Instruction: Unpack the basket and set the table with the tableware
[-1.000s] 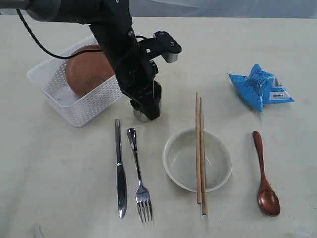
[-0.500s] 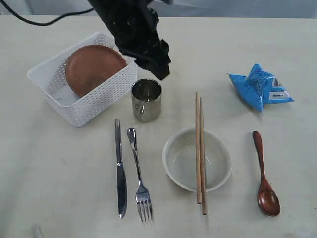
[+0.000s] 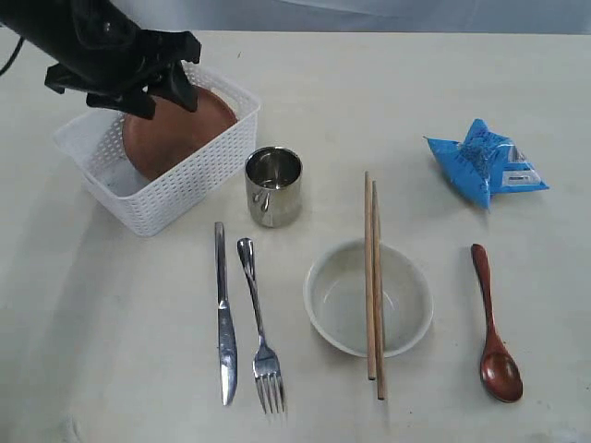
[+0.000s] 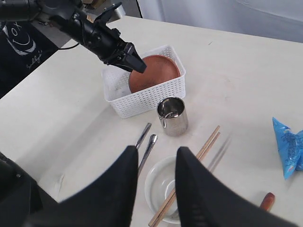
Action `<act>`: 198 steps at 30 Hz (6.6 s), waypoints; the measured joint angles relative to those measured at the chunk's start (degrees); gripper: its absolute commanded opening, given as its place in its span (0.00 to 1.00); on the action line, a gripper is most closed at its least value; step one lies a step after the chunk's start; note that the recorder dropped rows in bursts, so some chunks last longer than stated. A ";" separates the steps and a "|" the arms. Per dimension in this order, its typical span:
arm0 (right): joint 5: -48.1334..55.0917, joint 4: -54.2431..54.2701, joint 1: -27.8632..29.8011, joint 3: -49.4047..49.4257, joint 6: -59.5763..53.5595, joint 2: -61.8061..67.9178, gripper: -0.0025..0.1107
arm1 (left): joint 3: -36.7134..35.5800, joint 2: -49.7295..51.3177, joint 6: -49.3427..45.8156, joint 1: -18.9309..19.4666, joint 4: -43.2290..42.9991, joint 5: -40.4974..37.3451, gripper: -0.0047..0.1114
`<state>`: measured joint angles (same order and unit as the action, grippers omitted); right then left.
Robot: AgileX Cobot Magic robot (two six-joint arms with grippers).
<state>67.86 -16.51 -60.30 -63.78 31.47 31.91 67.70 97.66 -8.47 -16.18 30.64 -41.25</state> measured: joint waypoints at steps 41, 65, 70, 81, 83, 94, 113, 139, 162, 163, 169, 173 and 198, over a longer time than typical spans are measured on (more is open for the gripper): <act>-0.33 0.00 0.00 0.00 0.00 0.00 0.27 | -5.93 4.85 14.34 3.51 -12.57 11.99 0.51; -0.22 0.00 0.00 0.00 0.03 0.00 0.27 | -5.54 10.34 9.91 3.64 -7.06 16.39 0.47; -0.22 0.00 0.00 0.00 0.03 0.00 0.27 | -5.54 10.34 9.38 3.64 -7.06 16.27 0.22; -0.11 0.00 0.00 0.00 0.03 0.00 0.27 | -5.41 10.39 9.16 3.73 -5.56 15.58 0.04; -0.11 0.00 0.00 0.00 0.03 0.00 0.27 | -5.41 9.77 9.40 3.73 -4.87 15.01 0.04; -0.11 -0.27 0.00 0.00 0.03 0.00 0.27 | -5.63 0.19 9.63 3.73 -4.66 14.50 0.04; 2.07 -25.85 0.00 2.85 7.72 -0.68 0.48 | -0.57 -9.16 -0.53 3.59 10.63 13.50 0.04; 2.07 -27.62 0.00 14.36 17.51 -0.68 0.48 | 12.78 6.15 -15.30 -8.77 24.16 7.69 0.04; 2.07 -26.26 0.00 14.36 14.67 -0.68 0.48 | 28.42 28.61 -18.49 -8.86 24.05 2.42 0.04; 2.07 -26.26 0.00 14.36 14.67 -0.68 0.48 | 28.42 28.77 -18.49 -8.86 24.05 2.66 0.04; 2.07 -26.16 0.00 14.36 14.67 -0.68 0.48 | 28.54 30.48 -18.49 -8.86 24.52 2.88 0.04; 2.07 -26.16 0.00 14.36 14.67 -0.68 0.48 | 28.64 31.10 -18.49 -8.89 25.56 1.92 0.04; 2.07 -26.52 0.00 14.36 14.67 -0.68 0.48 | 28.64 32.23 -20.96 -8.89 24.54 -2.21 0.04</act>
<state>69.93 -43.03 -60.30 -49.42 46.14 31.23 96.34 129.90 -29.42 -25.07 55.18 -43.46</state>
